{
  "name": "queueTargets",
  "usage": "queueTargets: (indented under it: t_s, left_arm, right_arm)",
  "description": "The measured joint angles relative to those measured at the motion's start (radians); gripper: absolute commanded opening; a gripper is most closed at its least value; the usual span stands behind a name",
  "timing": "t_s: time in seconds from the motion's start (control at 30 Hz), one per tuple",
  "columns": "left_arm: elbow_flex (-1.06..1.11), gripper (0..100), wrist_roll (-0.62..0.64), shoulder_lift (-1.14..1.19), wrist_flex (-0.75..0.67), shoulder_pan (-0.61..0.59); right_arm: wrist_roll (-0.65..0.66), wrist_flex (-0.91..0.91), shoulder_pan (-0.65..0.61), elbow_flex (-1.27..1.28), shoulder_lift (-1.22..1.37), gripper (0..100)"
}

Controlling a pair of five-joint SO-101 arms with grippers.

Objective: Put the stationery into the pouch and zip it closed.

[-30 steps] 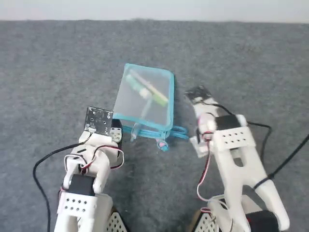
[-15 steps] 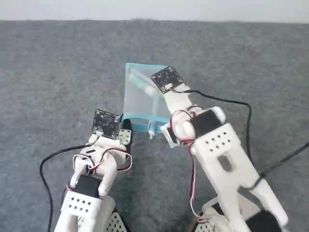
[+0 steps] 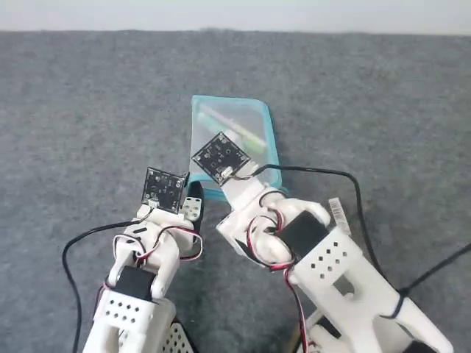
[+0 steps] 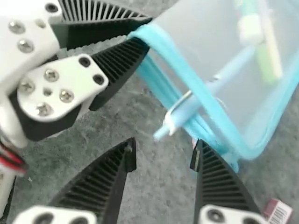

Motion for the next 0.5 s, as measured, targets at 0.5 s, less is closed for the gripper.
queueTargets:
  t_s: [0.5]
  left_arm:
    - [0.000, 1, 0.000, 0.000, 0.000, 0.000]
  right_arm:
    - [-0.083, -0.164, 0.054, 0.006, 0.195, 20.5]
